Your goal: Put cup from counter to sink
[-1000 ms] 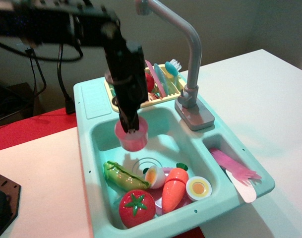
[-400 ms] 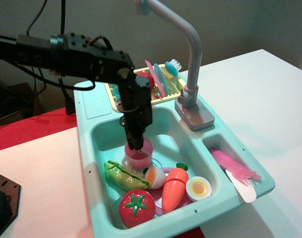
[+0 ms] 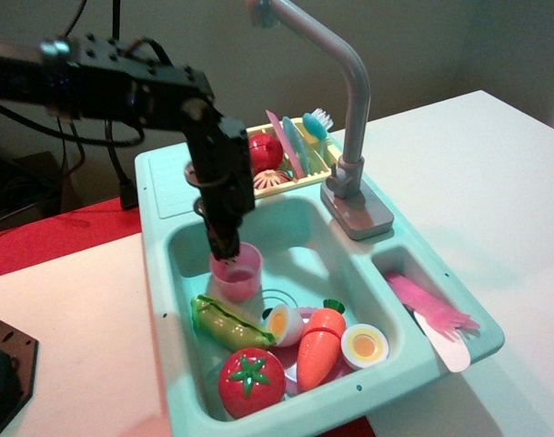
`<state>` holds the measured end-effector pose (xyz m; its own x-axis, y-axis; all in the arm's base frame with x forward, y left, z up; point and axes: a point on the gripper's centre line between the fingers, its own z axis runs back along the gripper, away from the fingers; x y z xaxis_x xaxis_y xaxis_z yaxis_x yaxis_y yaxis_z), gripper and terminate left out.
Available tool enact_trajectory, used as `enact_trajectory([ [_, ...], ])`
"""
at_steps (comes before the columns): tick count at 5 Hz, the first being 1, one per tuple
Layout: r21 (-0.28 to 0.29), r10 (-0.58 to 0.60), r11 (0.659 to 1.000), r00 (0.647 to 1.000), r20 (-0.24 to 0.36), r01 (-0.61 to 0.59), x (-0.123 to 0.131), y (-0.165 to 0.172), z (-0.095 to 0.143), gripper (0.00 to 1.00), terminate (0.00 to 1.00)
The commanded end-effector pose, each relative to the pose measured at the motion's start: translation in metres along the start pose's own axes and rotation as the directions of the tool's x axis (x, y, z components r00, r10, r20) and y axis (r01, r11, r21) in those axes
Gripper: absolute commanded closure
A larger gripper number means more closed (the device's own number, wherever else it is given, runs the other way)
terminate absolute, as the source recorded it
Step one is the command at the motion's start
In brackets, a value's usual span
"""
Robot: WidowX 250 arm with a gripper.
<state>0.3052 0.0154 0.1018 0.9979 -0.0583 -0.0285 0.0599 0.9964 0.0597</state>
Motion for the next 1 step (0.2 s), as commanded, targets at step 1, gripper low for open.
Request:
enact_trajectory([
  [1,0.039,-0.005,0.999,0.994,0.108,0.001,-0.0124,0.0275,0.063,0.0,1.0],
])
